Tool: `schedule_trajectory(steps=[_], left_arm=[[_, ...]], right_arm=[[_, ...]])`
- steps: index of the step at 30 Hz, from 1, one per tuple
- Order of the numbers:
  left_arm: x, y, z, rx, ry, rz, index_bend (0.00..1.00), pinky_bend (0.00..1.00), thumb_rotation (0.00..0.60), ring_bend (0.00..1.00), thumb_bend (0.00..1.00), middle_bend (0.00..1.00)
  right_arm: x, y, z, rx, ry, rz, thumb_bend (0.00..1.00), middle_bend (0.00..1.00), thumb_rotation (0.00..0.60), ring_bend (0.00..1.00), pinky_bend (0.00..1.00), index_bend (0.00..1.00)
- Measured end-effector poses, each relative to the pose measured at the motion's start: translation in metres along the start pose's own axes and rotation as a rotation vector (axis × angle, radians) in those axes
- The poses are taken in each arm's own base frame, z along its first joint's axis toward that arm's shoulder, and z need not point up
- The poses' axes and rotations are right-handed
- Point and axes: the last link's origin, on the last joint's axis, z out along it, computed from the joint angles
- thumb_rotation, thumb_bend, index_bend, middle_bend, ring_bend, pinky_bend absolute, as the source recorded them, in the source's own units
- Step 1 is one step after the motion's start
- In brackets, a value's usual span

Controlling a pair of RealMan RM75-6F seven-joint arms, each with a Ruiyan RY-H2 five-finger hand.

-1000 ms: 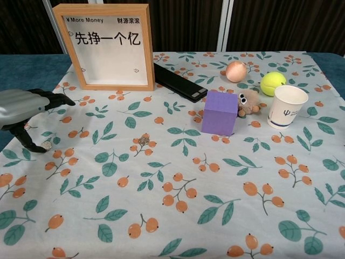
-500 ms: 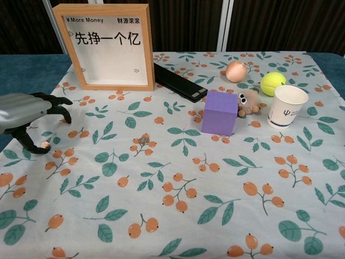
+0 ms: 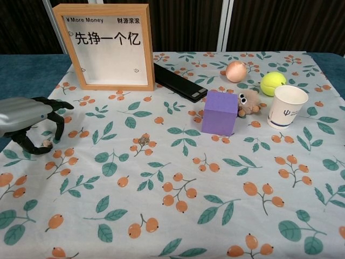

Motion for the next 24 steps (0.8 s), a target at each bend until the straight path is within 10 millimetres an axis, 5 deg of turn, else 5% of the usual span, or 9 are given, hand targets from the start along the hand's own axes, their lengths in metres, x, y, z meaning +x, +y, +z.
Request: schedule_trajectory(steps=[9,17,24], left_arm=[[-0.0009,0.0004,-0.0012,-0.005,0.0,-0.007,0.59,0.0,0.6,0.0,0.29,0.02],[-0.0018,0.0,-0.0032,-0.004,-0.01,-0.02,0.61,0.0,0.6,0.0,0.57,0.03],[-0.0001,-0.0041,-0.0051,0.006,-0.021,-0.058,0.62,0.0,0.6,0.0,0.64,0.03]], right_arm=[[-0.0001,-0.0003,0.0001,-0.001,-0.001,0.001,0.26,0.03,0.6,0.0,0.0,0.13],[-0.0004,0.0,-0.0002,-0.003,-0.004,0.001,0.26,0.03,0.6,0.0,0.0,0.13],[-0.0007,-0.0003,-0.0001,-0.005,-0.006,-0.003,0.26,0.03,0.6,0.0,0.0,0.13]])
